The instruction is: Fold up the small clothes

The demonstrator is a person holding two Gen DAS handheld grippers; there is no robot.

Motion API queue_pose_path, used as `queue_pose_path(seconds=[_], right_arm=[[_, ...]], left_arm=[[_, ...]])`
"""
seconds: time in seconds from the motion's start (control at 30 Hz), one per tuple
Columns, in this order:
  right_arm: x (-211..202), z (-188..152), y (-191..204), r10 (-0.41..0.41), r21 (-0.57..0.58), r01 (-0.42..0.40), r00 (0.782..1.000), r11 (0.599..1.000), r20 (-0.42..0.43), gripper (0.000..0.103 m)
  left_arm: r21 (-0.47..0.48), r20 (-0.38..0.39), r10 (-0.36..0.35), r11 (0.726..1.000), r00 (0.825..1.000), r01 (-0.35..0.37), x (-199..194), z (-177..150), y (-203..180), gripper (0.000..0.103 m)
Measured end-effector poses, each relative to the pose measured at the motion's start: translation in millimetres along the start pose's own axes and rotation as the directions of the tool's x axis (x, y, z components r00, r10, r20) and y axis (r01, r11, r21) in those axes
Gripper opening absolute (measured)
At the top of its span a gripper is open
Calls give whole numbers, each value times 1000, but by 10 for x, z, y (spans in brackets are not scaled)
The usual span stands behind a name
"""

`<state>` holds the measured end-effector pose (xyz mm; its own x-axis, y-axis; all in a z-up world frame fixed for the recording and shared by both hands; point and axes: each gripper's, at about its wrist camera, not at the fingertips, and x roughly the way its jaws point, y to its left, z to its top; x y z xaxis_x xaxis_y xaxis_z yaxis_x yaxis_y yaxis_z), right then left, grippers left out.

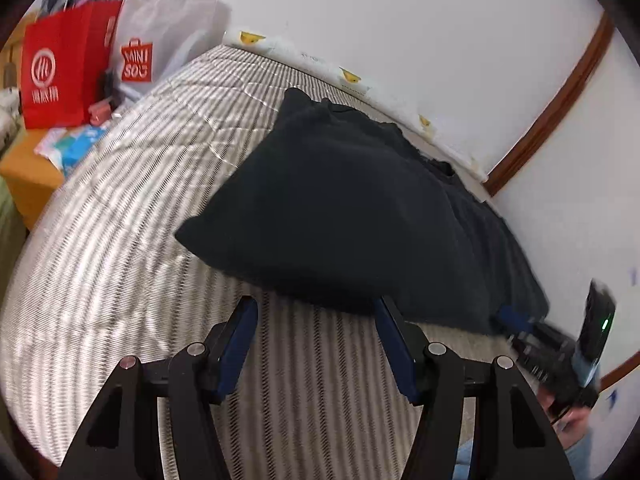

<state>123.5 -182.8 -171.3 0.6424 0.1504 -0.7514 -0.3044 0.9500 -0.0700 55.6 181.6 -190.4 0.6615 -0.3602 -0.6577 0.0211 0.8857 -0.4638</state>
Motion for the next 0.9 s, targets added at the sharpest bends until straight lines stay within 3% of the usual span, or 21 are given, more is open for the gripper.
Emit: queue_pose_path(seconds=[0.27, 0.57, 0.67, 0.8, 0.9], right_arm=[[-183, -111, -107, 55, 14, -55, 998, 998, -6, 33], [-298, -78, -615, -14, 149, 10, 1000, 989, 26, 33], [-296, -108, -723, -26, 188, 20, 999, 982, 27, 33], [-329, -129, -803, -20, 223, 12, 999, 975, 34, 33], [-400, -130, -870, -29, 223, 16, 998, 975, 57, 33]], left_arm=[[-40, 27, -28, 999, 999, 29, 93, 37, 0, 59], [-88, 69, -2, 996, 998, 8, 245, 203, -25, 56], [-93, 77, 75, 993, 994, -68, 289, 243, -71, 44], [-143, 60, 114, 984, 992, -104, 313, 379, -98, 21], [-109, 74, 154, 983, 985, -146, 254, 484, -245, 16]])
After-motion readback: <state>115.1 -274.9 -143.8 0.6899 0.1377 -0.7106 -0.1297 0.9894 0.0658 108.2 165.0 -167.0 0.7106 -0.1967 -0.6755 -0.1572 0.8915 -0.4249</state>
